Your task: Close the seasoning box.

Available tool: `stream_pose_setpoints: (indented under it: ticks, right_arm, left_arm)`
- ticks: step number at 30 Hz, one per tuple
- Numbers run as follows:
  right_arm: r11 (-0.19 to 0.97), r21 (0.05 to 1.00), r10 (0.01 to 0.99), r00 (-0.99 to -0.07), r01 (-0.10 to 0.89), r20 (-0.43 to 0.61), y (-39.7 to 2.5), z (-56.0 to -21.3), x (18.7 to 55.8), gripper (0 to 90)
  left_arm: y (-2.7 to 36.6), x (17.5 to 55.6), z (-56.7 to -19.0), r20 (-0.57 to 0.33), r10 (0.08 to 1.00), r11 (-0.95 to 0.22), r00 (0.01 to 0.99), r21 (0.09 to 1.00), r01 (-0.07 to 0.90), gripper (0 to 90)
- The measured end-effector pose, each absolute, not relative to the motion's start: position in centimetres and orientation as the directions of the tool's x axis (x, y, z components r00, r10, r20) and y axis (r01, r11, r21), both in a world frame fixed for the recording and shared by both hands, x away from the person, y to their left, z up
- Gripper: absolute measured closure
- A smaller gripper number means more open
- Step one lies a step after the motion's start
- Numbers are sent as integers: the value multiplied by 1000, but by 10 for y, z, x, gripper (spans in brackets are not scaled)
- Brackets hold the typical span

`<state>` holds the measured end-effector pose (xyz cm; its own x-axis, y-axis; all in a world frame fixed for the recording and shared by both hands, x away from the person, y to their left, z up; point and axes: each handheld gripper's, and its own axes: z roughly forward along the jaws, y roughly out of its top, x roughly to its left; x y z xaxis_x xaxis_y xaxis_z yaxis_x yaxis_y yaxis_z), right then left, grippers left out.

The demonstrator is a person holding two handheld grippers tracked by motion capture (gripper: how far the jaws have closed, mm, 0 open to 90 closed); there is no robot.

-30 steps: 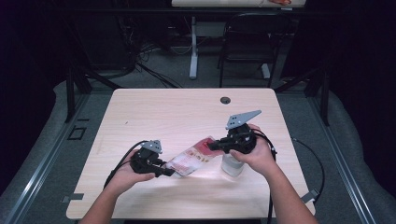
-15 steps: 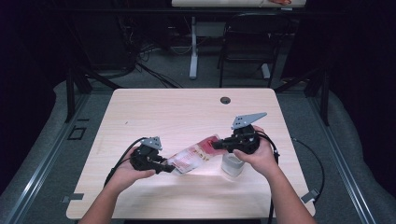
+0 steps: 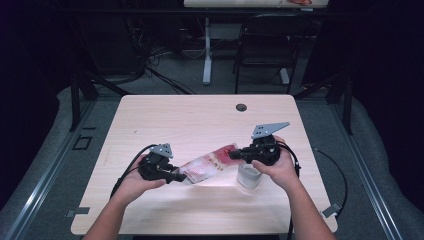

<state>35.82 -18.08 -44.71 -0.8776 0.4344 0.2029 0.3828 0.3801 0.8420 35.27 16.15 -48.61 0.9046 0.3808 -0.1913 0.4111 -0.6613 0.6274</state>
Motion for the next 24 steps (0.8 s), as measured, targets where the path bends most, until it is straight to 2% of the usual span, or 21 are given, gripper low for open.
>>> stream_pose_setpoints:
  ticks: [8, 13, 24]
  right_arm:
    - [385, 851, 452, -877, 357, 164, -181, -446, 354, 890]
    - [351, 863, 444, -876, 364, 188, -185, -450, 353, 890]
    - [361, 863, 457, -874, 353, 167, -188, -448, 351, 886]
  left_arm:
    - [161, 354, -476, -191, 379, -676, 906, 612, 412, 716]
    - [159, 354, -471, -187, 378, -680, 907, 608, 409, 716]
    - [155, 353, -460, -177, 398, -690, 900, 589, 421, 717]
